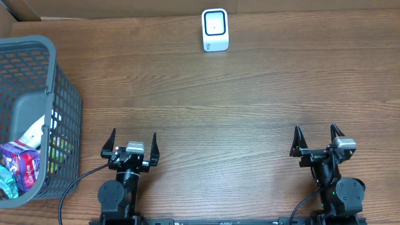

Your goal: Scan the item barcode

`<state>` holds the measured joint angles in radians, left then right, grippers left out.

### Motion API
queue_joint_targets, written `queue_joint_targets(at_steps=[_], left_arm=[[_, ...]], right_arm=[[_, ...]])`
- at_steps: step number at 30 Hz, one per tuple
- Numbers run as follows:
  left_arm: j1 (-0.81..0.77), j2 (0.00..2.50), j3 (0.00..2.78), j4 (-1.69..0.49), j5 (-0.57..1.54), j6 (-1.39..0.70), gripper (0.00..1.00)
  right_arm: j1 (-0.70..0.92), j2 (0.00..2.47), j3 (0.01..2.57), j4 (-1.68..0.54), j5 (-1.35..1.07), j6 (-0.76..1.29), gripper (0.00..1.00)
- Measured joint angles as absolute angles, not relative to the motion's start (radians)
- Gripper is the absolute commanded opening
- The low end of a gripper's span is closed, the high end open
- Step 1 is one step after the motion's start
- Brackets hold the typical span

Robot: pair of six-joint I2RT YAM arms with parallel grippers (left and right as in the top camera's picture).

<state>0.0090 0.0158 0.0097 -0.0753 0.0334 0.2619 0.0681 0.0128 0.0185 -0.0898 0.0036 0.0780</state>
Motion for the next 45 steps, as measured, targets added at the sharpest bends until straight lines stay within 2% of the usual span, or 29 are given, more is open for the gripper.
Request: queue_joint_targets(at_steps=[8, 20, 31, 38, 45], left_arm=[[0.009, 0.016, 0.01, -0.075, 0.034, 0.255, 1.0], [0.009, 0.016, 0.012, -0.088, 0.033, 0.038, 1.0], [0.009, 0.03, 0.125, -0.241, 0.033, -0.034, 1.0], [0.009, 0.192, 0.29, -0.287, 0.034, -0.054, 1.0], [0.009, 0.482, 0.543, -0.347, 0.065, -0.054, 1.0]], right_arm=[[0.068, 0.013, 0.019, -0.089, 0.004, 0.078, 1.0], [0.068, 0.013, 0.019, -0.09, 0.004, 0.078, 1.0], [0.068, 0.013, 0.035, -0.147, -0.02, 0.078, 1.0], [0.068, 0.013, 0.142, -0.237, -0.052, 0.078, 1.0], [0.068, 0.015, 0.251, -0.294, -0.057, 0.078, 1.0]])
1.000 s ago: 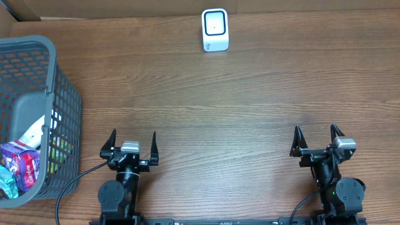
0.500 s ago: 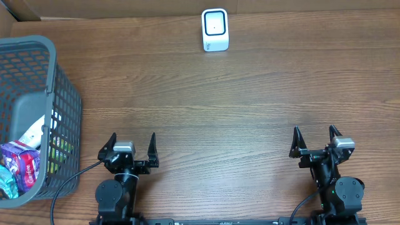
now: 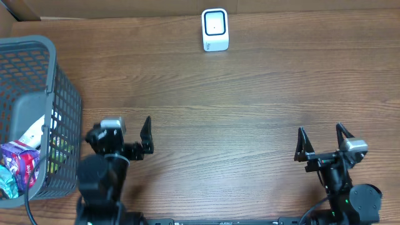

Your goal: Scan the item barcode

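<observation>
The white barcode scanner (image 3: 215,29) stands upright at the far middle of the table. Packaged items lie in the grey mesh basket (image 3: 62,94) at the left, among them a purple packet (image 3: 22,164) and a white pack (image 3: 34,132). My left gripper (image 3: 125,128) is raised beside the basket's right wall. It is open and empty, with one dark finger (image 3: 147,132) showing and the other hidden under the wrist camera. At the near right my right gripper (image 3: 321,134) is open with nothing between its fingers.
Brown cardboard lines the far edge and the far left corner. The basket's tall wall stands right beside the left arm. Wooden tabletop (image 3: 237,106) stretches between the arms and the scanner.
The left arm has lifted and swung left, so its gripper now sits close to the basket wall. The right gripper has shifted slightly to the right. Both stay open.
</observation>
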`<state>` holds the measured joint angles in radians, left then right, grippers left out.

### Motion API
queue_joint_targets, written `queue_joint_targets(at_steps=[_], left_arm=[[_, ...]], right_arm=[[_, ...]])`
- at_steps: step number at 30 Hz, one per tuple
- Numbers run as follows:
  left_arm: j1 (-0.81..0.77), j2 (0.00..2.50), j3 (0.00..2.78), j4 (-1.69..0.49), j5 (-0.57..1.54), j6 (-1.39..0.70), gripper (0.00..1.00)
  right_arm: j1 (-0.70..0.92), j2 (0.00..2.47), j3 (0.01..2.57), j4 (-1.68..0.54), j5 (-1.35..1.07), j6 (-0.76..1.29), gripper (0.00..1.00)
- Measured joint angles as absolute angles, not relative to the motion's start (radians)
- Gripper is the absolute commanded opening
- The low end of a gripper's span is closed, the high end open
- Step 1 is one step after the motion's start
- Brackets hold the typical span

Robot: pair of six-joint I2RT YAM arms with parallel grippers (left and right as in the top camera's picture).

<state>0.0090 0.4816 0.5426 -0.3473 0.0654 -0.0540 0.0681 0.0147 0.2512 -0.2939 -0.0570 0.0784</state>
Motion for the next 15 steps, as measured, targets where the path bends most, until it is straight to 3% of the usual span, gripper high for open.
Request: queue_joint_targets(at_steps=[15], left_arm=[[0.009, 1.005, 1.296, -0.878, 0.218, -0.054, 1.0]], right_arm=[[0.068, 0.353, 0.656, -0.468, -0.141, 0.078, 1.0]])
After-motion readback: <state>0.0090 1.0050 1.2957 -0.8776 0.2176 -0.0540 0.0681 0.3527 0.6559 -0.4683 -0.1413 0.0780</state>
